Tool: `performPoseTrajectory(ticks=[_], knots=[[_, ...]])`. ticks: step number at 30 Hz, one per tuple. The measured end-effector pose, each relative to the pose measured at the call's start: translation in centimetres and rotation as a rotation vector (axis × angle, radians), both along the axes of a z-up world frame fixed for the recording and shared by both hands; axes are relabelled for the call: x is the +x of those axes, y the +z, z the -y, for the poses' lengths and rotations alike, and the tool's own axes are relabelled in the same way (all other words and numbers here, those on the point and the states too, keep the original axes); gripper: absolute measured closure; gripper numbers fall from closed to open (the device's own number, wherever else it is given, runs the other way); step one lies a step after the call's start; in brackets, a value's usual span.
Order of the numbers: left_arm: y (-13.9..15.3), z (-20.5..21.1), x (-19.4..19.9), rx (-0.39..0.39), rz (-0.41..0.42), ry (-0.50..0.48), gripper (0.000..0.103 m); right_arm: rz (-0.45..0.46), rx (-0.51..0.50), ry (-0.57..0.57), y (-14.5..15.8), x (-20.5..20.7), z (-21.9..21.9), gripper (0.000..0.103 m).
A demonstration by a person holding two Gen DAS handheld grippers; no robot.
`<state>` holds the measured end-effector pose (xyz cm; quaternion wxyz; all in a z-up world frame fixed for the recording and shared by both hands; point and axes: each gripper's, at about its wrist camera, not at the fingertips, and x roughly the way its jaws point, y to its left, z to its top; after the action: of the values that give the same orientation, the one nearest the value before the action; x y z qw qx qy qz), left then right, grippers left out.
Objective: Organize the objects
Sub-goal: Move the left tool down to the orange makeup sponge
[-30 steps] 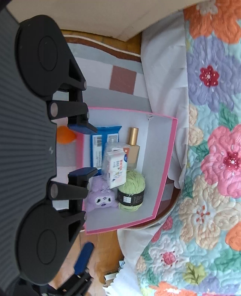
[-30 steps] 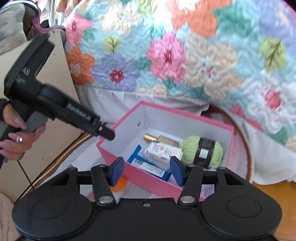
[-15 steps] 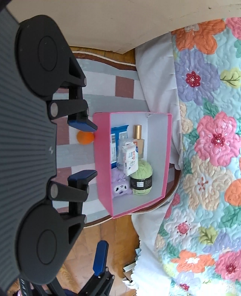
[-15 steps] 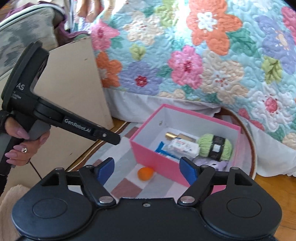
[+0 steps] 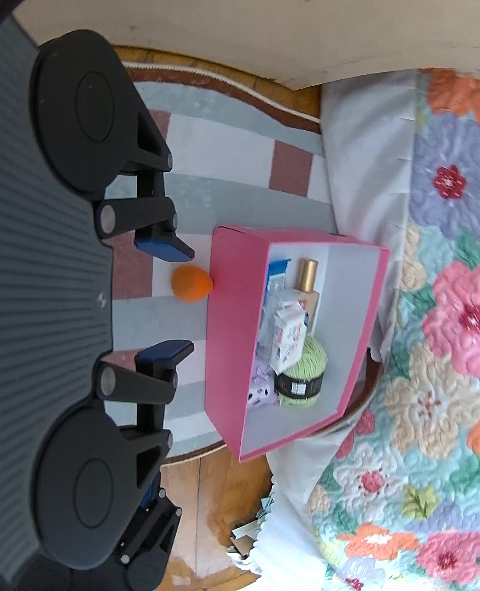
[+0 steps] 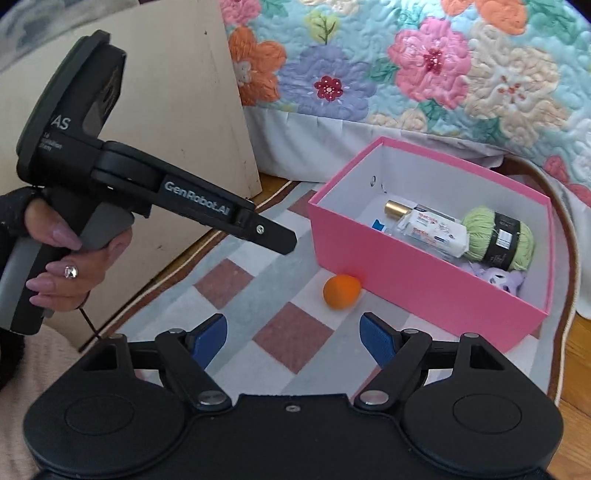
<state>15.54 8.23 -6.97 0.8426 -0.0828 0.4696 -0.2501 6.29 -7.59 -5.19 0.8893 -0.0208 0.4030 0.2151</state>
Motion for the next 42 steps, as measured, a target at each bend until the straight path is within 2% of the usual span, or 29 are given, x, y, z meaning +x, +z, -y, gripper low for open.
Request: performPoseTrajectory(ticks=[6,11,14,18,24,28,30,33,34,36,38,42], knots=[[-3.1,-0.3,1.0,-0.024,-0.030,0.015,0.057,0.001,0.033,0.024,-2.1,1.8,-1.2,0.020],[-5.0,0.2,1.8,-0.041,-0.027,0.012,0.057,0.019,-0.009,0.024,-4.3,3.6,-1.6,0.020],[-5.6,0.5,1.8,-0.063,-0.033,-0.011,0.054,-0.013,0.069,0.050,-5.6,5.2,-1.0,0.020],[-6.2,0.8,1.9,-0.067,-0.017,-0.020,0.053,-0.017,0.085,0.021,-7.2,6.6,-0.8,0.020],[-7.9,1.4,2.9,-0.071,-0.018,-0.010,0.053,-0.016,0.025,-0.004,-9.8,7.8,-1.0,0.020],[-9.2,1.0,3.7,-0.131,-0.084,0.009,0.052,-0.017,-0.009,-0.035,-11.0,8.4,-0.9,0.020],[-9.7,1.3,3.9,-0.110,-0.067,0.009,0.052,-0.018,-0.020,-0.040,-11.3,8.5,-0.8,0.020],[-10.5,1.5,4.2,-0.087,-0.057,0.015,0.054,-0.011,-0.027,-0.035,-11.6,8.6,-0.9,0.024],[-10.8,1.5,4.3,-0.090,-0.061,0.022,0.054,-0.008,-0.022,-0.030,-11.6,8.5,-0.9,0.030],[-11.0,1.3,4.4,-0.072,-0.052,0.055,0.054,0.017,-0.005,-0.020,-11.4,8.3,-0.9,0.033],[-10.7,1.1,4.3,-0.084,-0.031,0.052,0.057,0.024,-0.001,-0.008,-11.0,8.5,-1.1,0.035],[-10.8,1.0,4.3,-0.107,-0.007,0.041,0.063,0.037,-0.023,-0.010,-10.7,8.6,-1.5,0.046]])
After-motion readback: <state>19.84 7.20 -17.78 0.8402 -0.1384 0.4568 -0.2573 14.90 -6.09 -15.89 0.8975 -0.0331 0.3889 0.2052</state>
